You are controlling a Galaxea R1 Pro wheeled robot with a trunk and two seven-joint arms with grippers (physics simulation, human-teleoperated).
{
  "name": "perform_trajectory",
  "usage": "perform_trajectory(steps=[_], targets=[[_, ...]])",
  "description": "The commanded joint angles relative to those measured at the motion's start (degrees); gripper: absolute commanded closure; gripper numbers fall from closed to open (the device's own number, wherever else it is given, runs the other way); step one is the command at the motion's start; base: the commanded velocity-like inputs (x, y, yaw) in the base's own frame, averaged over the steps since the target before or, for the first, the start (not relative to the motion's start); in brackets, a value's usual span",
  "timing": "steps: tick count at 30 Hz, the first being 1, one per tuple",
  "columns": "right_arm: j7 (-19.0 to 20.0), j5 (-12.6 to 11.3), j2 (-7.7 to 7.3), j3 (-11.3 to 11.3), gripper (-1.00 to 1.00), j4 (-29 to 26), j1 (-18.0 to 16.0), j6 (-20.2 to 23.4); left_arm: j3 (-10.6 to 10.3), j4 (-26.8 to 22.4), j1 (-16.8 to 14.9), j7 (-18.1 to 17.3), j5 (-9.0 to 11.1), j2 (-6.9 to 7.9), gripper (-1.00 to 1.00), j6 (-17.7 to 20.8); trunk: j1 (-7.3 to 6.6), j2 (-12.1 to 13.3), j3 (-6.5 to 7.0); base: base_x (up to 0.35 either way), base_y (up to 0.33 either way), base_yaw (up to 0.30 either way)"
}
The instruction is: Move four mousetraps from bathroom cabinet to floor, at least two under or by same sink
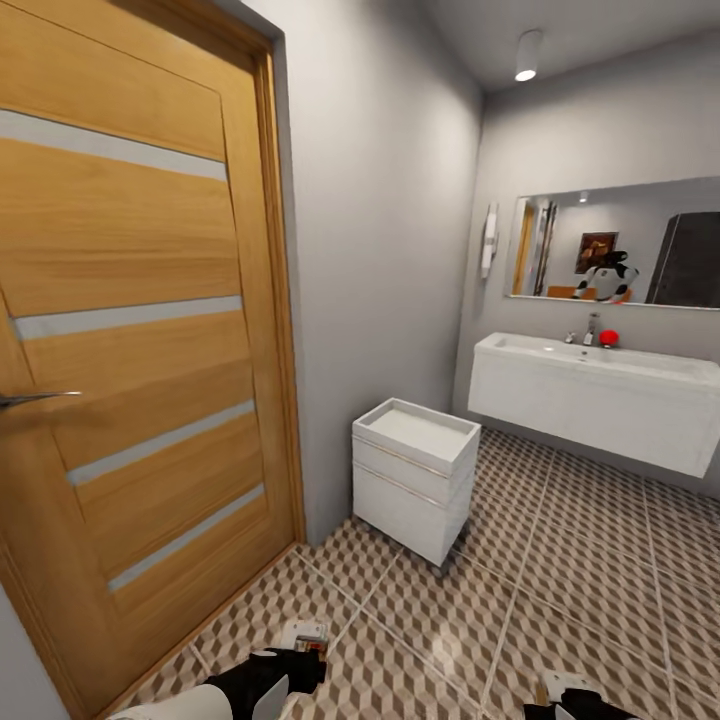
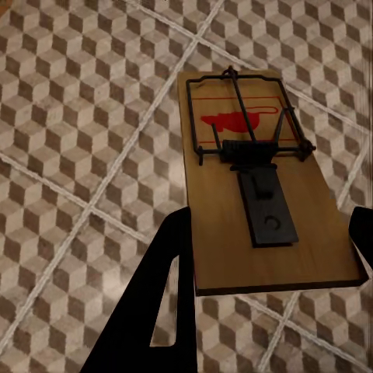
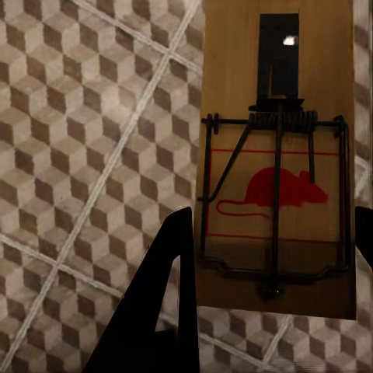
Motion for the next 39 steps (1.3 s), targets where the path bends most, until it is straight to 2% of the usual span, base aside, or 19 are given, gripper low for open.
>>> perform_trajectory(steps=[1, 39], targets=[[0.0, 0.5, -0.02, -0.5, 1.00, 0.1, -0.1, 0.1, -0.5, -0.1, 0.0, 0.3, 0.5, -0.01, 1.00, 0.3, 0.00, 0.0, -0.06, 0.000, 0.000, -0.300], [-0.1, 0.5, -0.03, -0.5, 1.00, 0.1, -0.1, 0.1, -0.5, 0.0, 0.0, 0.3, 0.5, -0.01, 1.00, 0.3, 0.00, 0.0, -0.06, 0.000, 0.000, -0.299]])
